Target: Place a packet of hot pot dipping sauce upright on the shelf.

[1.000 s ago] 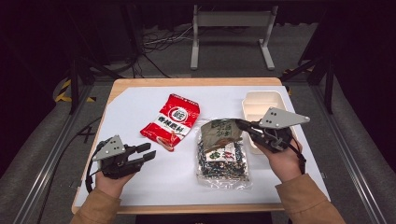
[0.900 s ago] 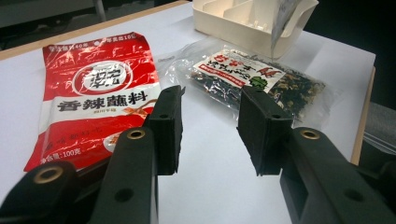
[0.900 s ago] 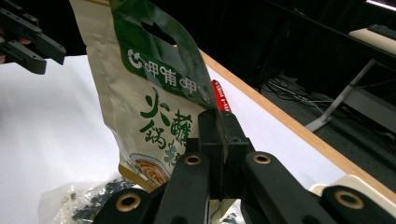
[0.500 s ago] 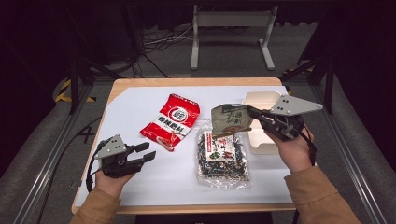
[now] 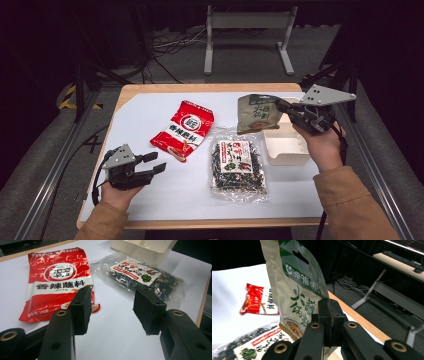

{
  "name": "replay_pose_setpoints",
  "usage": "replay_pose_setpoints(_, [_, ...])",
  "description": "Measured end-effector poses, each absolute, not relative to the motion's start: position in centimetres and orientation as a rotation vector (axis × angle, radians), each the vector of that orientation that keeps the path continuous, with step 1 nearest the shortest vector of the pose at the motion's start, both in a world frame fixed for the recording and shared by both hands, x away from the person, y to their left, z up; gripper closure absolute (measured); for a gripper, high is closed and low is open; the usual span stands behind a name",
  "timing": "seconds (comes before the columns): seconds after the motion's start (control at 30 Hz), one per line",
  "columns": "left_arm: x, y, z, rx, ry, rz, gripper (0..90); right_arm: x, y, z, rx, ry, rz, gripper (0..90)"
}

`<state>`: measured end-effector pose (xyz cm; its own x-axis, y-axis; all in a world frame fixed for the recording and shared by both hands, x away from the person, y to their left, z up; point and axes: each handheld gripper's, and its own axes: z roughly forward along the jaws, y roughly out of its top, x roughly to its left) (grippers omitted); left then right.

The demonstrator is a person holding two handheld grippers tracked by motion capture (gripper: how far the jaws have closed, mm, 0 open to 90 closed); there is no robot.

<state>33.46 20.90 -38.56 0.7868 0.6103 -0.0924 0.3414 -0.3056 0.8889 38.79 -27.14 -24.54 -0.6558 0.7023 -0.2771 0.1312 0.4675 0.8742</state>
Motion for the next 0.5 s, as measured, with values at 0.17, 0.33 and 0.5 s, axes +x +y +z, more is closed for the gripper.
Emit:
replay_pose_setpoints(0.17, [33.5, 21.0, -38.7, 1.928, 0.725, 0.314, 47.9, 39.4, -27.8, -24.4, 0.714, 2.077, 1.153, 89.8])
replay_pose_setpoints(0.33, [33.2, 21.4, -38.8, 1.925, 0.742, 0.319, 47.7, 40.2, -28.6, -24.3, 0.749, 2.064, 1.139, 89.8])
replay_pose_setpoints(0.5, [33.1, 21.5, -38.8, 1.927, 0.751, 0.316, 47.7, 41.2, -29.4, -24.3, 0.778, 2.048, 1.127, 89.8])
